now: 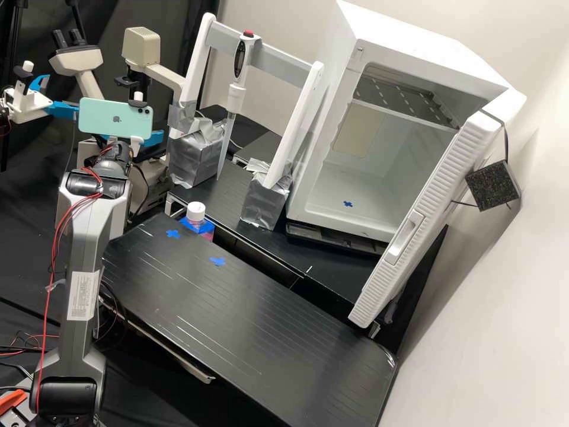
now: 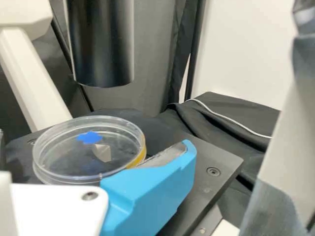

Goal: Move the petri dish to the bench

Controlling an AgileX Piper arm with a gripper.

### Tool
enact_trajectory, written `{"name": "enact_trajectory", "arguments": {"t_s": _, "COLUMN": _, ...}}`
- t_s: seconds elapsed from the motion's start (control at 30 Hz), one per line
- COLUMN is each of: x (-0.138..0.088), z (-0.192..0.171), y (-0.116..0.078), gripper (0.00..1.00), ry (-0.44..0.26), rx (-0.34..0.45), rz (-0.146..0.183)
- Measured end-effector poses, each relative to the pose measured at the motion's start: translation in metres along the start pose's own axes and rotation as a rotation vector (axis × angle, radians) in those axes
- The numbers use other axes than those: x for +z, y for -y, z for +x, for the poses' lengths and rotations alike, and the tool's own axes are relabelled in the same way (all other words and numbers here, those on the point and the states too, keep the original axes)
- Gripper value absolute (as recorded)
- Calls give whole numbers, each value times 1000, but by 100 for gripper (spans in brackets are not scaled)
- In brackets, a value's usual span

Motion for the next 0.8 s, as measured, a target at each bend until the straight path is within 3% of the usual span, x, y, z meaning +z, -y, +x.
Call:
{"name": "enact_trajectory", "arguments": {"t_s": 0.13, "x": -3, "z": 1, "y": 2, "gripper": 100, "ry": 10, "rx": 6, "rz": 2}}
{"name": "enact_trajectory", "arguments": {"t_s": 0.37, "x": -8, "z": 4, "y": 5, "gripper": 100, "ry": 15, "rx": 11, "rz": -37}}
{"name": "enact_trajectory", "arguments": {"t_s": 0.8, "x": -3, "z": 8, "y": 8, "gripper": 100, "ry": 52, "rx": 10, "rz": -34}}
